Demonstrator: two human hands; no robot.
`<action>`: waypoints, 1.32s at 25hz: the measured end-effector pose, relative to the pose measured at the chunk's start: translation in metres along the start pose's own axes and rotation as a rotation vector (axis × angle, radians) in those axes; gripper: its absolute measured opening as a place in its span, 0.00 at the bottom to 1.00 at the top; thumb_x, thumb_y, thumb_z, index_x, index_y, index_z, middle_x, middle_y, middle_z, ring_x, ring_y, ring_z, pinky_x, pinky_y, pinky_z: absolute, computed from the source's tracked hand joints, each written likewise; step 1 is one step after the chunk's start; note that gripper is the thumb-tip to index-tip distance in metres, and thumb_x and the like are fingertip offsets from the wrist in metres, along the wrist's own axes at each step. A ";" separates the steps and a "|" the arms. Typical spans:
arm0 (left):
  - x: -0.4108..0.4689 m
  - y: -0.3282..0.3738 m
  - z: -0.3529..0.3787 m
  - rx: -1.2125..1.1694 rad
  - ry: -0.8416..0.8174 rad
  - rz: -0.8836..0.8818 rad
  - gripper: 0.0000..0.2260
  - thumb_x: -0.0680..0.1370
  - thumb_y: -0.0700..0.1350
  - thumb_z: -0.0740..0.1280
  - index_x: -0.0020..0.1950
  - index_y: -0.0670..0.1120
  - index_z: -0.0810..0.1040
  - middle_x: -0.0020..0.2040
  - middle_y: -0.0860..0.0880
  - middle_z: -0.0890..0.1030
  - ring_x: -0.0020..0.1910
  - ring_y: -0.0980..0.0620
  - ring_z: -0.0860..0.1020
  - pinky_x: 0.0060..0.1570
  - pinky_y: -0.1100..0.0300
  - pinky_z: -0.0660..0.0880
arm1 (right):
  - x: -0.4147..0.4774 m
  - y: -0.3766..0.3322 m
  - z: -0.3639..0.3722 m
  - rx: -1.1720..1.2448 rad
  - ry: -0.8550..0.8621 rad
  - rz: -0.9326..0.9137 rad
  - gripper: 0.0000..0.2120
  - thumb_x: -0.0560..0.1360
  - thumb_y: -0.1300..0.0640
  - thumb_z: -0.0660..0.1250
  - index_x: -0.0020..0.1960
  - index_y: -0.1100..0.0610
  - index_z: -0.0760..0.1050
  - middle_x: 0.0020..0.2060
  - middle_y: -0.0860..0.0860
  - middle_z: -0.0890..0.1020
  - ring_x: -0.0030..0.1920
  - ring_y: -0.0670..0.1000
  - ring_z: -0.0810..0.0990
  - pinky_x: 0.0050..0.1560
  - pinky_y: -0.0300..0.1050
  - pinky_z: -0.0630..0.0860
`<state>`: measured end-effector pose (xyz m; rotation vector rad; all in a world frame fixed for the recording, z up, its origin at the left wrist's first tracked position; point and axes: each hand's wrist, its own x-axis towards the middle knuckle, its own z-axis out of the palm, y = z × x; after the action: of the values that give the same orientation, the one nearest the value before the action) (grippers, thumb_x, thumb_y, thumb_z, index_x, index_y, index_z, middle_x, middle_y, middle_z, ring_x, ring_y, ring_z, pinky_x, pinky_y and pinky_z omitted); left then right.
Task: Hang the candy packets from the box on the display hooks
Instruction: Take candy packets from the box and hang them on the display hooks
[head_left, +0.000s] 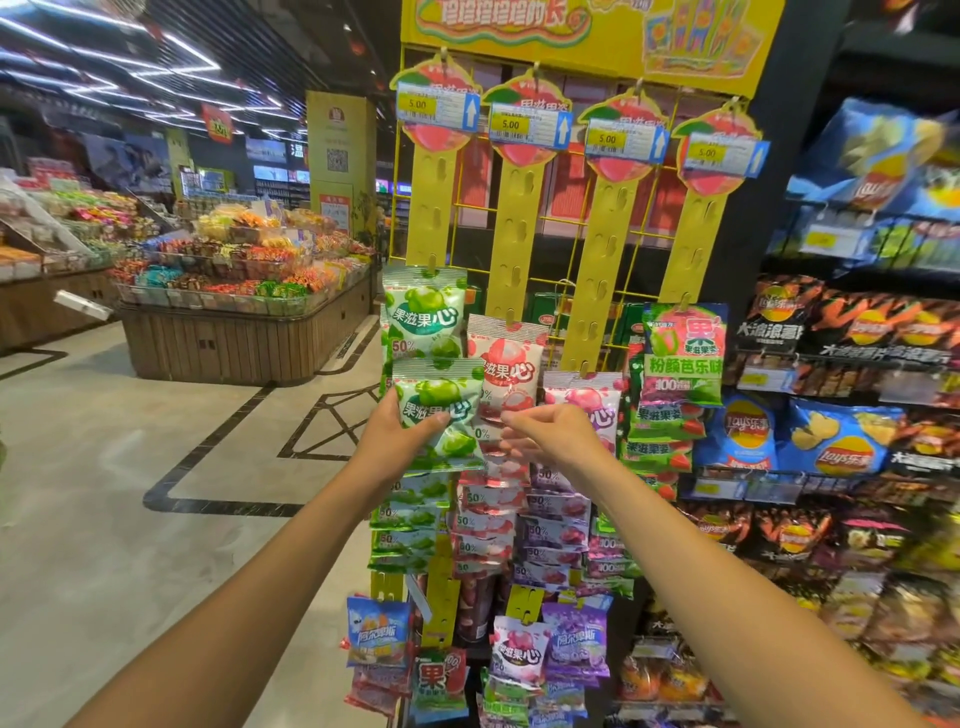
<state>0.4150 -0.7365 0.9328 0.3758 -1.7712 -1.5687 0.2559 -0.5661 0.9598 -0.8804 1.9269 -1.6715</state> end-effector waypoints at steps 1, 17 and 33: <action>0.003 0.010 0.001 0.005 -0.002 0.005 0.30 0.78 0.50 0.76 0.76 0.50 0.69 0.71 0.53 0.77 0.69 0.49 0.77 0.66 0.44 0.78 | 0.002 -0.009 0.002 0.010 -0.003 -0.024 0.11 0.76 0.54 0.76 0.52 0.62 0.84 0.45 0.57 0.88 0.46 0.54 0.89 0.47 0.45 0.86; 0.101 0.167 -0.016 0.162 0.161 0.218 0.28 0.76 0.60 0.75 0.64 0.43 0.72 0.53 0.52 0.75 0.51 0.54 0.76 0.51 0.57 0.76 | 0.043 -0.165 0.056 0.136 0.126 -0.363 0.17 0.76 0.57 0.77 0.62 0.58 0.77 0.49 0.53 0.83 0.47 0.49 0.84 0.41 0.45 0.85; 0.113 0.114 -0.034 0.661 0.338 0.301 0.20 0.79 0.60 0.70 0.62 0.46 0.78 0.57 0.45 0.77 0.59 0.44 0.75 0.54 0.48 0.75 | 0.054 -0.113 0.079 0.059 0.235 -0.323 0.14 0.77 0.56 0.76 0.60 0.57 0.78 0.48 0.51 0.81 0.44 0.48 0.85 0.40 0.47 0.86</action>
<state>0.3871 -0.8101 1.0766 0.6097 -1.9223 -0.6376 0.2929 -0.6669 1.0618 -1.0578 1.9516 -2.0899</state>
